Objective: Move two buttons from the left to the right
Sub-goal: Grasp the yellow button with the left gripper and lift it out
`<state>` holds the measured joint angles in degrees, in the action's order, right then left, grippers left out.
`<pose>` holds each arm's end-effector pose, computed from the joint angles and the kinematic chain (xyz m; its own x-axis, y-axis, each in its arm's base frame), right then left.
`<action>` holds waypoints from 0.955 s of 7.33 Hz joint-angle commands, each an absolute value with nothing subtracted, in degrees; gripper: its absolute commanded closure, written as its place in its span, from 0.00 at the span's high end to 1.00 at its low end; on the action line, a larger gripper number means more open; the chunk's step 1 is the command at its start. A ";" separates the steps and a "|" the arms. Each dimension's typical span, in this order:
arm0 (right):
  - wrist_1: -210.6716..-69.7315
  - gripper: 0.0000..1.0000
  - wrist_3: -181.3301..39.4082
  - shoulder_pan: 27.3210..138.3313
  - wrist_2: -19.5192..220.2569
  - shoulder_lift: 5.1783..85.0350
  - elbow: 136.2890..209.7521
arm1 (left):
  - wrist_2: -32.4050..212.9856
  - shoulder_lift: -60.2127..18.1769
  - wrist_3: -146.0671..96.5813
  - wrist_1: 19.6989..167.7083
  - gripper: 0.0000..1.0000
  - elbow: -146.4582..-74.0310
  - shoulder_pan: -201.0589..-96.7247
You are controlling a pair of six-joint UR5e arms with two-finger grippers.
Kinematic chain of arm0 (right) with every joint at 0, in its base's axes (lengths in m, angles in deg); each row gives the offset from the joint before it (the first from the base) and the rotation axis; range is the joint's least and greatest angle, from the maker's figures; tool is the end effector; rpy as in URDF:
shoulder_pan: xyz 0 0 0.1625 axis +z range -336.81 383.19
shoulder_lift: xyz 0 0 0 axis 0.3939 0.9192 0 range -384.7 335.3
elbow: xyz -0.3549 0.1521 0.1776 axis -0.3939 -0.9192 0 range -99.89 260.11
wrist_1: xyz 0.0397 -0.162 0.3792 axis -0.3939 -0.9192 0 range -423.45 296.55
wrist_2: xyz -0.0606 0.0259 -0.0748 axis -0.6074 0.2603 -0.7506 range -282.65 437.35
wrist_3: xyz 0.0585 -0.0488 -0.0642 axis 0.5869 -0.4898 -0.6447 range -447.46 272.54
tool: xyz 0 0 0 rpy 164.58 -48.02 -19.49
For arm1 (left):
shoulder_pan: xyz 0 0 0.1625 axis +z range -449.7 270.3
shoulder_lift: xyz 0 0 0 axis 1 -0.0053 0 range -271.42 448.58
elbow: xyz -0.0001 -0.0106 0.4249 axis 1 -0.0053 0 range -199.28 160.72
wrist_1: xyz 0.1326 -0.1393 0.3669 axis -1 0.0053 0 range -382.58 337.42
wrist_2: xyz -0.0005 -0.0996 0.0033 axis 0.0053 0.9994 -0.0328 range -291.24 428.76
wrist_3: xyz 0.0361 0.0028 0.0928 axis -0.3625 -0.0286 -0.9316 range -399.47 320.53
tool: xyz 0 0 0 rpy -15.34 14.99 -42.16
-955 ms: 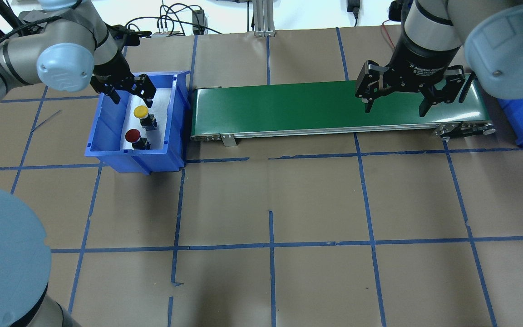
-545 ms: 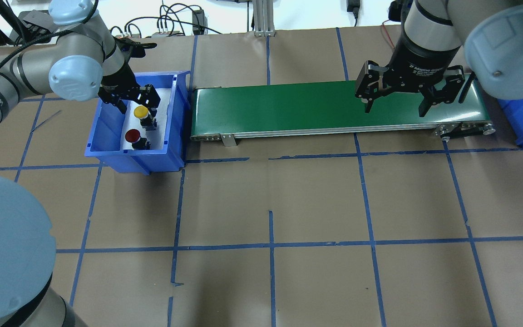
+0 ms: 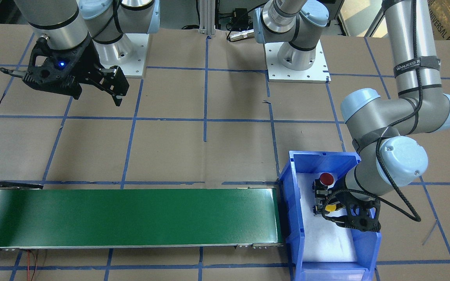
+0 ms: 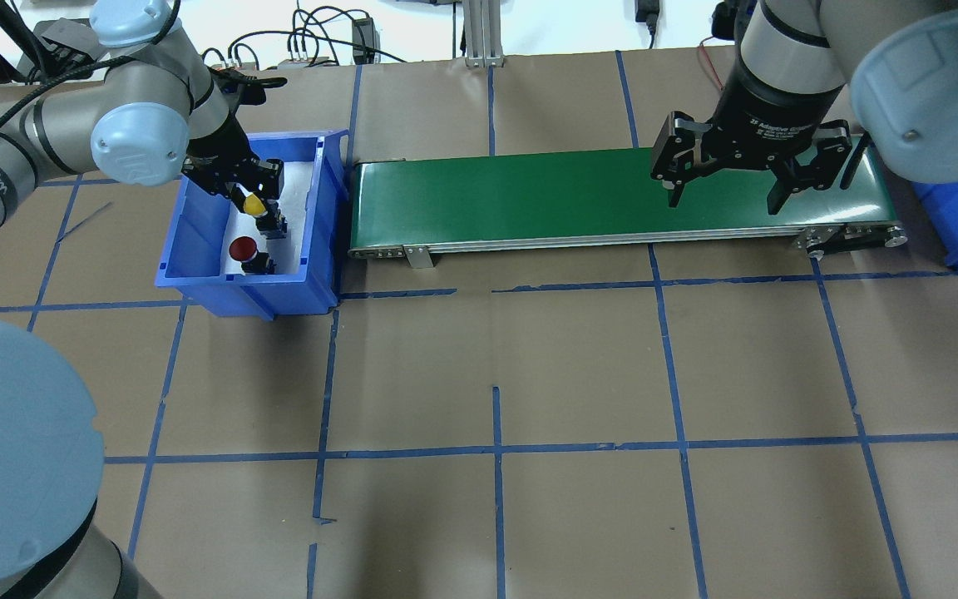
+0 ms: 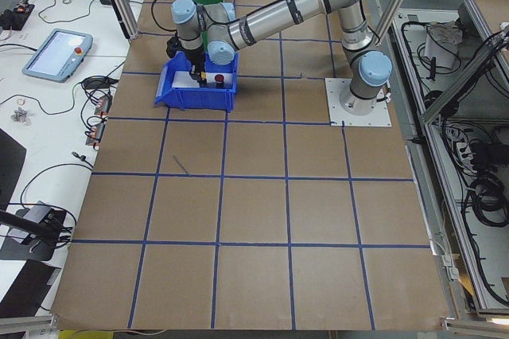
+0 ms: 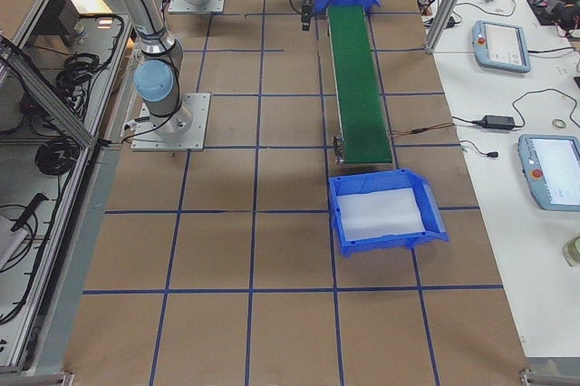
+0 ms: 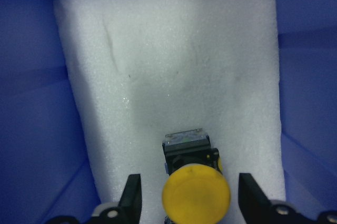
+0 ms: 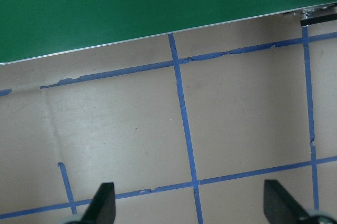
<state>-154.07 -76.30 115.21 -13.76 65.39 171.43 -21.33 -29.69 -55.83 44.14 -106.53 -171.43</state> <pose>0.1485 -0.4851 0.4785 -0.9871 0.1587 0.0209 0.1589 0.9873 0.0067 -0.0382 -0.6633 0.2644 -0.9900 0.1406 0.0095 0.1408 0.9893 0.0379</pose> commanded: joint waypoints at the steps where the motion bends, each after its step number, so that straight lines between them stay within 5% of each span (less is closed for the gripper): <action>1: -154.07 1.00 -76.30 115.22 -13.80 65.39 171.43 | -21.77 -28.59 -55.91 44.22 0.33 -105.50 -171.43; 4: -154.07 1.00 -76.30 115.30 -13.62 65.47 171.70 | -21.16 -20.43 -48.84 47.81 0.36 -103.21 -172.92; 7: -153.98 1.00 -76.30 115.30 -13.44 65.56 171.78 | -21.07 -21.54 -35.90 47.83 0.36 -100.23 -182.31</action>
<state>-154.01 -76.30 115.30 -13.47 65.54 171.77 -21.18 -20.72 -40.79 47.79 -101.51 -178.66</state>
